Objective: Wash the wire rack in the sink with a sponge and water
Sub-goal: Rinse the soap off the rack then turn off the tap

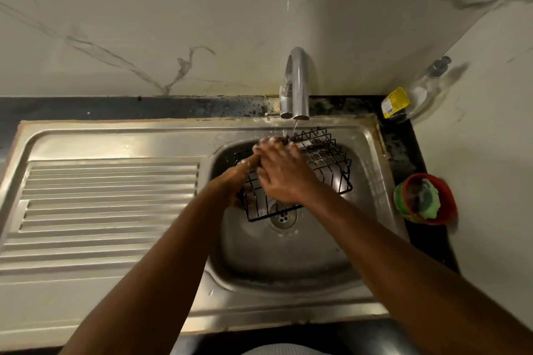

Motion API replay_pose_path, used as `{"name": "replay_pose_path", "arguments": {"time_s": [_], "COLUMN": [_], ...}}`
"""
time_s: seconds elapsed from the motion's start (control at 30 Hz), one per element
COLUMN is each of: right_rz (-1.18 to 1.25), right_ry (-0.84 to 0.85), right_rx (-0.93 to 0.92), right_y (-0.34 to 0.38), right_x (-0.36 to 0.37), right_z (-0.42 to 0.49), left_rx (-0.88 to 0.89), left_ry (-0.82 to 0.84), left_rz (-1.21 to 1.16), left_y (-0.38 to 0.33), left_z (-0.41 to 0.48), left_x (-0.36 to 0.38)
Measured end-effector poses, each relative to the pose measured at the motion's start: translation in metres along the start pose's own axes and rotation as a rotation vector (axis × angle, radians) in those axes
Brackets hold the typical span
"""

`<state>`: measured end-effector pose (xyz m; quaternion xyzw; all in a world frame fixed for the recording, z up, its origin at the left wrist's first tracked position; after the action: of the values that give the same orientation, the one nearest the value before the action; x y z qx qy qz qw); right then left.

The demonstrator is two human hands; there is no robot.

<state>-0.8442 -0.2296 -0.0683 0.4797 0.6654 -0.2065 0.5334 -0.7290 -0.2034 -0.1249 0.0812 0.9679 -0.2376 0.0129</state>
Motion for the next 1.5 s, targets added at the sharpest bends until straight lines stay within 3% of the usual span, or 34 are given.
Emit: {"name": "replay_pose_path", "arguments": {"time_s": [0.07,0.13,0.27,0.37,0.43,0.53,0.63,0.7,0.83,1.0,1.2,1.3,1.4,1.5], "right_rz": [0.019,0.042,0.106,0.187,0.158,0.060,0.164,0.203,0.014,-0.200,-0.208,-0.186,-0.094,0.096], "right_ry": [0.012,0.007,-0.040,-0.066,-0.108,-0.092,-0.051,-0.010,0.004,-0.137,-0.405,-0.366,-0.272,-0.152], "right_rx": [-0.171,-0.182,0.373,0.633,0.577,0.180,0.009,0.028,0.020,-0.152,-0.179,-0.141,-0.067,0.050], "right_y": [-0.007,-0.042,-0.143,-0.133,-0.089,-0.022,-0.028,-0.055,-0.080,-0.055,-0.033,-0.045,-0.061,-0.082], "right_x": [-0.005,-0.007,0.002,0.012,0.009,0.005,-0.018,-0.032,-0.039,-0.011,-0.023,-0.041,-0.051,-0.052], "right_z": [-0.005,-0.012,-0.029,-0.029,-0.023,-0.006,-0.006,-0.016,-0.053,-0.074,-0.060,-0.049,-0.040,-0.033], "left_rx": [-0.002,0.026,0.044,0.057,0.066,0.050,-0.021,-0.056,-0.134,-0.229,-0.276,-0.215,-0.124,-0.094], "left_ry": [-0.006,-0.047,-0.043,-0.051,-0.044,-0.031,0.004,0.036,0.125,0.166,0.203,0.306,0.277,0.309], "left_rz": [-0.008,0.021,0.062,0.062,0.069,0.087,0.086,0.077,0.054,0.086,-0.044,-0.045,0.043,-0.020], "left_y": [0.003,0.002,-0.006,-0.012,-0.015,-0.012,-0.004,-0.003,-0.007,-0.006,0.000,-0.009,-0.018,-0.015], "left_z": [-0.001,-0.002,-0.007,-0.002,-0.003,-0.003,-0.002,-0.002,-0.003,-0.004,-0.006,-0.013,-0.008,-0.001], "left_x": [-0.010,-0.022,-0.032,-0.033,-0.026,-0.019,-0.020,-0.026,-0.031,-0.029,-0.030,-0.026,-0.033,-0.030]}}
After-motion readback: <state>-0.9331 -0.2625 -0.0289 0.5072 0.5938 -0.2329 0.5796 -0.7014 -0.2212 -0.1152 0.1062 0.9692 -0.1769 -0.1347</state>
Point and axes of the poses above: each hand's wrist, its own z-axis towards the middle knuckle, its own x-axis out of the palm, y = z × x, the point moved 8 cm from there along z, towards the middle knuckle, and after that the axes turned 4 degrees about -x, right-handed, at the moved point
